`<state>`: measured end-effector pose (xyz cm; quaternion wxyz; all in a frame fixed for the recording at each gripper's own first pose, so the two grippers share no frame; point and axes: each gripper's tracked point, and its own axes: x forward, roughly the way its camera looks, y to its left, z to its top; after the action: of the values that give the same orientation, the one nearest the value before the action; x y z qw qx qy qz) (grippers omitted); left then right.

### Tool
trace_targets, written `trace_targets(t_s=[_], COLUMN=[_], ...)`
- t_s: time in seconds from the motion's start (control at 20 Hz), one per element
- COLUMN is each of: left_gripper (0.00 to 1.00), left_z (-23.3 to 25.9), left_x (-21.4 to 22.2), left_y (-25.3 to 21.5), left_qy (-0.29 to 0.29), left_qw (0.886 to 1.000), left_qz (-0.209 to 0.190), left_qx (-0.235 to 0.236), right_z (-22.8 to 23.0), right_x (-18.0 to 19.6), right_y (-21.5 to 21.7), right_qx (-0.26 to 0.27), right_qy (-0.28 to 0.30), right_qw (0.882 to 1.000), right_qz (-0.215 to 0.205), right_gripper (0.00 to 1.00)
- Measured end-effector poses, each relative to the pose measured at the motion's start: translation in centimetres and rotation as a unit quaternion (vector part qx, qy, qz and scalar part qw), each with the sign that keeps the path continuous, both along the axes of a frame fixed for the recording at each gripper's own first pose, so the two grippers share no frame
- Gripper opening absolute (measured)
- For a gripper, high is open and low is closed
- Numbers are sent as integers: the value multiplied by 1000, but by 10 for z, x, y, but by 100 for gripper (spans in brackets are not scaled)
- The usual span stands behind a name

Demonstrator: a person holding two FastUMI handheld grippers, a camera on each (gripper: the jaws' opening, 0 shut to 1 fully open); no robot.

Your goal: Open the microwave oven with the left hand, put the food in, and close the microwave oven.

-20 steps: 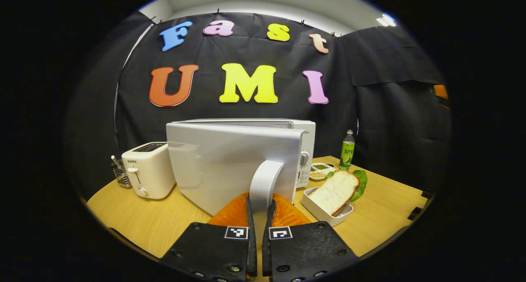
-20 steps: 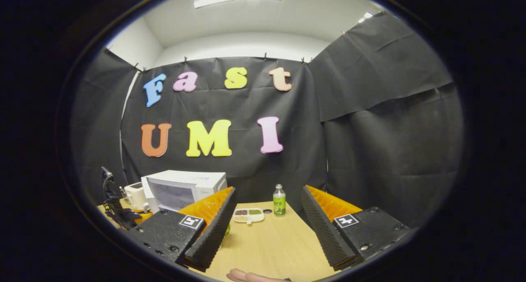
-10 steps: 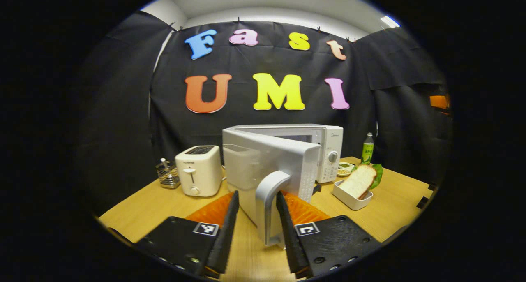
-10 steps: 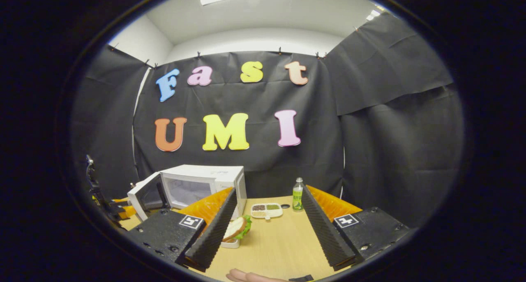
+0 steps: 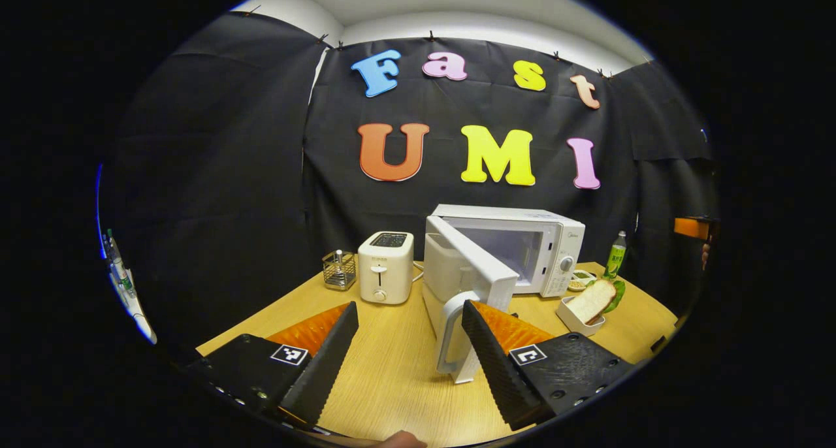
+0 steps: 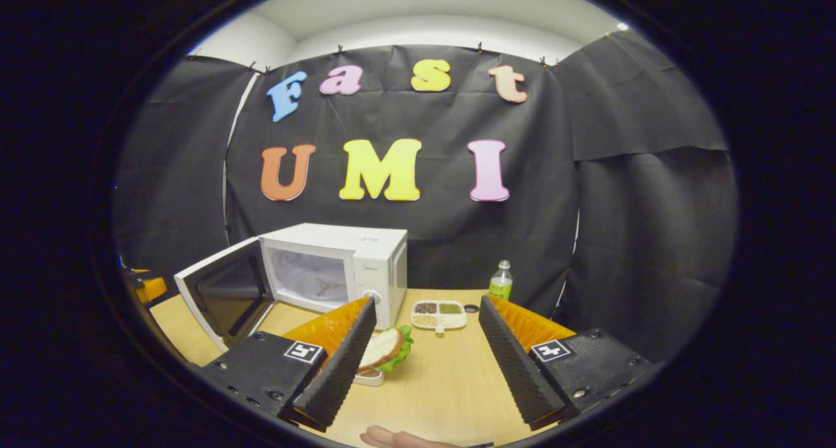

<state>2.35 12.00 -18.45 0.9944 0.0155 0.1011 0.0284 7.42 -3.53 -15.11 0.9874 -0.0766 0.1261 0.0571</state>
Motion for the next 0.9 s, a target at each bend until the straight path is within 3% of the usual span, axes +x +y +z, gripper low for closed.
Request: trace_targets(t_s=[0.05, 0.1, 0.15, 0.2, 0.25, 0.3, 0.35, 0.45, 0.5, 0.7, 0.75, 0.85, 0.9], left_gripper=[95, 95, 95, 95, 95, 95, 95, 95, 95, 95, 95, 95, 95], left_z=[12, 25, 38, 47, 56, 65, 70, 77, 82, 89, 90, 89, 88], left_x=[0, 1, 5, 7, 10, 13, 14, 16, 17, 18, 19, 19, 18], left_y=[-1, -1, -3, -6, -11, -17, -22, -28, -33, -39, -42, -46, -47], left_qy=[-9, -21, -31, -38, -47, -52, -53, -54, -56, -56, -60, -58, -55], left_qw=[1000, 1000, 999, 999, 999, 998, 998, 998, 998, 998, 997, 997, 997], left_qz=[4, 9, 12, 15, 15, 14, 14, 18, 17, 28, 29, 27, 27], left_qx=[2, 8, 14, 18, 18, 17, 18, 22, 24, 31, 34, 39, 41], right_z=[-5, -11, -17, -24, -31, -42, -52, -74, -89, -140, -149, -164, -171], right_x=[8, 18, 28, 38, 48, 59, 69, 89, 97, 115, 118, 121, 122], right_y=[0, -1, -3, -5, -6, -9, -8, -7, -8, 7, 11, 19, 20], right_qx=[-2, -1, 1, 5, 10, 14, 20, 39, 50, 115, 134, 165, 175], right_qy=[15, 32, 51, 73, 95, 121, 146, 203, 240, 383, 405, 443, 455], right_qw=[1000, 999, 999, 997, 995, 992, 988, 977, 968, 912, 898, 873, 865], right_qz=[4, 8, 10, 13, 17, 22, 32, 47, 51, 97, 104, 119, 123], right_gripper=[100, 92, 100, 92, 92, 100, 92, 92, 100, 98, 87, 83, 93])
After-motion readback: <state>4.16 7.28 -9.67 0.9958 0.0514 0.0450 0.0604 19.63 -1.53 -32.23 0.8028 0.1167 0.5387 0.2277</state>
